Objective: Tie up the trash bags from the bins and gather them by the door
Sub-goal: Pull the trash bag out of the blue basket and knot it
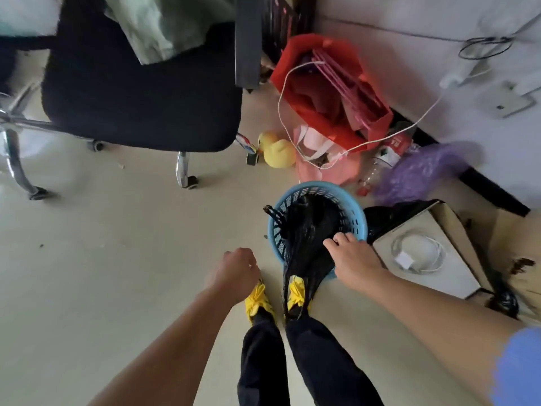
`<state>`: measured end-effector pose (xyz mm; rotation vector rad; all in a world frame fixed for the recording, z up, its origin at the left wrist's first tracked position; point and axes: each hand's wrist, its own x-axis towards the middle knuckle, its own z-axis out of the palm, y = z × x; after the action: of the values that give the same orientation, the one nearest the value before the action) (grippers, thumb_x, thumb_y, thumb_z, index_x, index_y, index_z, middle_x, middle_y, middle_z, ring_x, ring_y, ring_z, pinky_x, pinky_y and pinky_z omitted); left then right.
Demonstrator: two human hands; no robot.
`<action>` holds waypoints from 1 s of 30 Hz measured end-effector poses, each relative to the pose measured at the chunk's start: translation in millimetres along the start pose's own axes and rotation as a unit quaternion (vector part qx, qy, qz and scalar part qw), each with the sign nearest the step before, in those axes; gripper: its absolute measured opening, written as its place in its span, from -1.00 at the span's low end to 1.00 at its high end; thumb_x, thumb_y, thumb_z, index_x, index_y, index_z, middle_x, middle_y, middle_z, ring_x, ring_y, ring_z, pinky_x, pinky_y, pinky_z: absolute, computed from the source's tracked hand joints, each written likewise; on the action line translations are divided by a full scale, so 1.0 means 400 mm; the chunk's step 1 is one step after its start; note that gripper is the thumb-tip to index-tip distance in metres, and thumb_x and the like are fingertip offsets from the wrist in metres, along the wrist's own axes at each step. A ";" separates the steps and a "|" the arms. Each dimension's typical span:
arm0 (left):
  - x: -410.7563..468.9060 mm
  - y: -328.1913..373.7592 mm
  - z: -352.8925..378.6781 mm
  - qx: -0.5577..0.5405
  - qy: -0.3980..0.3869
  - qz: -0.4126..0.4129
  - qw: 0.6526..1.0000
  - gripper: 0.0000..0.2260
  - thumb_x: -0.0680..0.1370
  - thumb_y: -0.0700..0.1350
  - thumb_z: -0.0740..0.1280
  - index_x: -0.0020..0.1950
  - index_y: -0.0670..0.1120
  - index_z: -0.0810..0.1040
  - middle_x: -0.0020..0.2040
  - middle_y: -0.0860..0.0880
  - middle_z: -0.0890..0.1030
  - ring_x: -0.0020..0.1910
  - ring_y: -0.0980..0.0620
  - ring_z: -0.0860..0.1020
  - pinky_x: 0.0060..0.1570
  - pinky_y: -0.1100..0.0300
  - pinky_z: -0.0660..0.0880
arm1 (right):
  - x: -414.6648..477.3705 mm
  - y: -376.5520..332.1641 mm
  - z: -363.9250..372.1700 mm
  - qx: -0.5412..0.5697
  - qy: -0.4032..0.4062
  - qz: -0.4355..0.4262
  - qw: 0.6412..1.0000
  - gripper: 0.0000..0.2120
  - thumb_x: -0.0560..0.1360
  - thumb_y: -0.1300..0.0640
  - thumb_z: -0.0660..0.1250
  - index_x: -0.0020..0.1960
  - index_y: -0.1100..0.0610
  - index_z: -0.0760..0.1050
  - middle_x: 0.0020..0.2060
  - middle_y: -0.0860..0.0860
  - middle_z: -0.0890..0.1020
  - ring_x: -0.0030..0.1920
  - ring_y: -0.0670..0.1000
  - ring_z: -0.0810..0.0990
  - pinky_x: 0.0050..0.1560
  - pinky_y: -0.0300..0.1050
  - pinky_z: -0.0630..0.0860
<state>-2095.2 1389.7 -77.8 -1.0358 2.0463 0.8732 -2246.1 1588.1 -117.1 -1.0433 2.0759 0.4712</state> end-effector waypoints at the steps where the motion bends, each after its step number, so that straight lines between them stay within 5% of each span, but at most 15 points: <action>1: 0.054 -0.016 0.026 -0.001 -0.004 0.000 1.000 -0.80 0.50 -0.10 0.24 0.07 -0.04 0.60 -0.03 -0.09 0.63 -0.05 -0.13 0.59 -0.16 0.10 0.53 | 0.048 -0.001 0.036 -0.010 -0.005 0.004 1.000 -0.34 0.48 0.28 0.32 0.50 0.06 0.15 0.40 0.12 0.31 0.41 0.17 0.27 0.24 0.03 0.39; 5: 0.232 -0.072 0.117 -0.008 -0.007 -0.010 1.000 -0.79 0.50 -0.13 0.24 0.07 -0.05 0.60 -0.03 -0.12 0.63 -0.07 -0.17 0.59 -0.16 0.11 0.53 | 0.210 -0.016 0.158 -0.111 -0.022 -0.026 0.993 0.02 0.46 0.29 0.35 0.58 0.01 -0.36 0.57 0.21 -0.22 0.56 0.27 -0.24 0.44 0.20 0.14; 9: 0.345 -0.123 0.195 -0.010 -0.021 -0.014 1.000 -0.80 0.50 -0.13 0.26 0.07 -0.04 0.60 -0.05 -0.12 0.64 -0.09 -0.14 0.60 -0.18 0.11 0.54 | 0.332 -0.025 0.247 -0.167 0.008 -0.060 0.984 0.02 0.47 0.21 0.31 0.55 0.03 -0.44 0.53 0.25 -0.33 0.52 0.31 -0.35 0.47 0.30 0.00; 12: 0.389 -0.155 0.235 -0.008 -0.033 -0.027 0.999 -0.82 0.50 -0.11 0.27 0.05 -0.01 0.59 -0.05 -0.10 0.63 -0.11 -0.13 0.60 -0.19 0.12 0.53 | 0.394 -0.032 0.285 -0.169 0.004 -0.092 0.981 -0.27 0.49 0.16 0.30 0.57 0.00 0.05 0.57 0.19 -0.23 0.53 0.29 -0.32 0.46 0.32 0.00; 15: 0.389 -0.176 0.246 0.001 -0.046 -0.031 0.998 -0.82 0.51 -0.09 0.26 0.06 -0.01 0.59 -0.04 -0.10 0.63 -0.12 -0.14 0.61 -0.13 0.06 0.59 | 0.414 -0.030 0.285 -0.114 -0.025 -0.107 0.987 -0.61 0.54 0.16 0.24 0.35 0.02 0.40 0.57 0.07 0.12 0.58 0.16 -0.12 0.44 0.21 0.12; 17: 0.371 -0.182 0.237 0.009 -0.053 -0.029 0.998 -0.81 0.51 -0.08 0.24 0.06 -0.01 0.58 -0.04 -0.10 0.63 -0.13 -0.13 0.61 -0.12 0.04 0.60 | 0.401 -0.023 0.260 -0.043 -0.023 -0.079 0.996 -0.64 0.53 0.22 0.22 0.31 0.05 0.41 0.40 0.03 0.43 0.53 0.09 0.16 0.36 0.12 0.22; 20: 0.327 -0.170 0.206 0.017 -0.057 -0.023 0.998 -0.80 0.52 -0.10 0.21 0.07 0.00 0.58 -0.05 -0.09 0.63 -0.14 -0.11 0.60 -0.20 0.10 0.56 | 0.365 0.001 0.196 0.080 0.023 -0.008 0.997 -0.68 0.49 0.22 0.27 0.24 0.08 0.41 0.00 0.06 0.64 0.12 0.12 0.57 0.10 0.02 0.39; 22: 0.291 -0.155 0.176 0.019 -0.055 -0.015 0.998 -0.78 0.53 -0.10 0.20 0.10 0.00 0.57 -0.02 -0.08 0.62 -0.11 -0.11 0.60 -0.19 0.11 0.54 | 0.335 0.016 0.134 0.174 0.046 0.071 0.981 -0.67 0.51 0.18 0.29 0.27 0.04 0.44 -0.08 0.13 0.66 -0.03 0.21 0.62 -0.07 0.01 0.45; 25: 0.226 -0.127 0.121 0.003 -0.040 -0.009 0.999 -0.80 0.53 -0.09 0.21 0.09 0.00 0.57 -0.03 -0.08 0.63 -0.12 -0.10 0.60 -0.14 0.06 0.59 | 0.282 0.033 0.039 0.297 0.087 0.174 0.935 -0.67 0.56 0.11 0.26 0.32 -0.02 0.49 0.00 0.20 0.67 0.05 0.26 0.62 -0.01 0.06 0.53; 30: 0.076 -0.097 0.028 -0.054 -0.005 -0.015 0.998 -0.84 0.50 -0.10 0.23 -0.03 0.02 0.60 -0.11 -0.08 0.64 -0.20 -0.09 0.62 -0.17 0.06 0.60 | 0.156 0.044 -0.096 0.355 0.141 0.224 0.897 -0.73 0.59 0.13 0.23 0.26 0.09 0.51 0.04 0.23 0.64 0.07 0.30 0.60 0.00 0.05 0.51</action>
<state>-2072.9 1368.6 -118.1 -1.1148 1.9884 0.9798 -2301.7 1542.7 -139.8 -0.2005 2.4553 -0.2509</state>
